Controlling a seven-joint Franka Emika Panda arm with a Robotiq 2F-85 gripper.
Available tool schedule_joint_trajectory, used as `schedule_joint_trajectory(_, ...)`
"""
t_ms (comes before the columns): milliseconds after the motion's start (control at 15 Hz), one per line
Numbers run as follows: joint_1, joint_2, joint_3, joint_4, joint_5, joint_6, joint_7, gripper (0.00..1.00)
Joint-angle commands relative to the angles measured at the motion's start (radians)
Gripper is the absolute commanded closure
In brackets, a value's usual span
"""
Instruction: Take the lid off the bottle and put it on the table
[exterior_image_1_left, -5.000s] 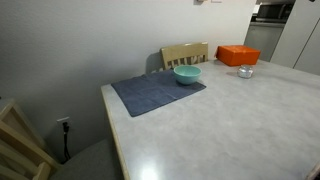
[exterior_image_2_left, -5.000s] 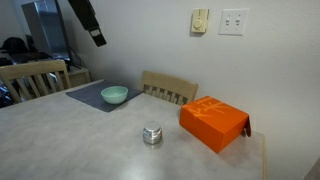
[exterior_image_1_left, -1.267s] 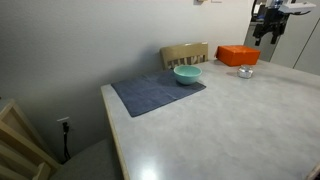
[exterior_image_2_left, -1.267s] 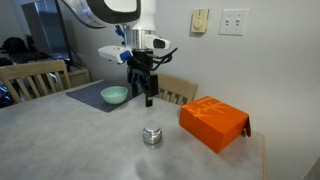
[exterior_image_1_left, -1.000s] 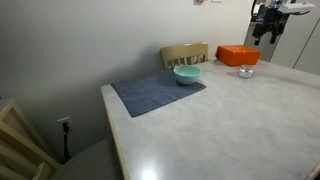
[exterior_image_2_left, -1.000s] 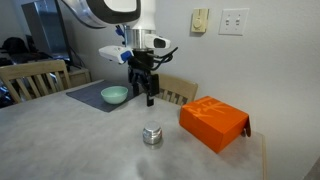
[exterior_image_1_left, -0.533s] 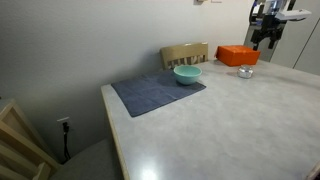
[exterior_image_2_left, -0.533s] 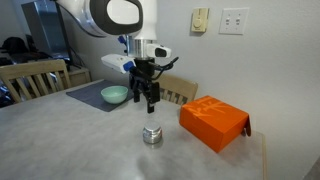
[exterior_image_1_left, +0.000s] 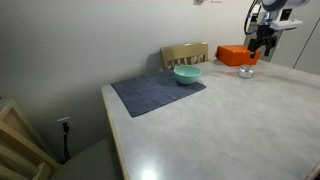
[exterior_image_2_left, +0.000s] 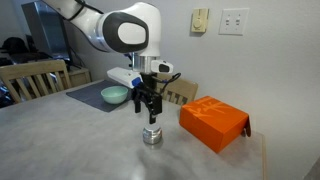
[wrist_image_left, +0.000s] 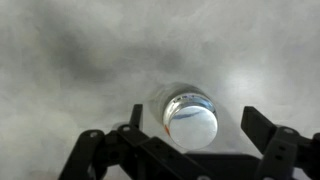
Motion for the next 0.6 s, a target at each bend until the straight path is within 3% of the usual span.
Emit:
schedule_joint_trajectory(0, -0.006, 0.084, 0.005, 0.104, -0.028, -0.056, -0.022, 0.0)
schedule_joint_trajectory(533, 0.008, 0.221, 0.003, 0.261, -0.078, -0.149, -0.017, 0.0)
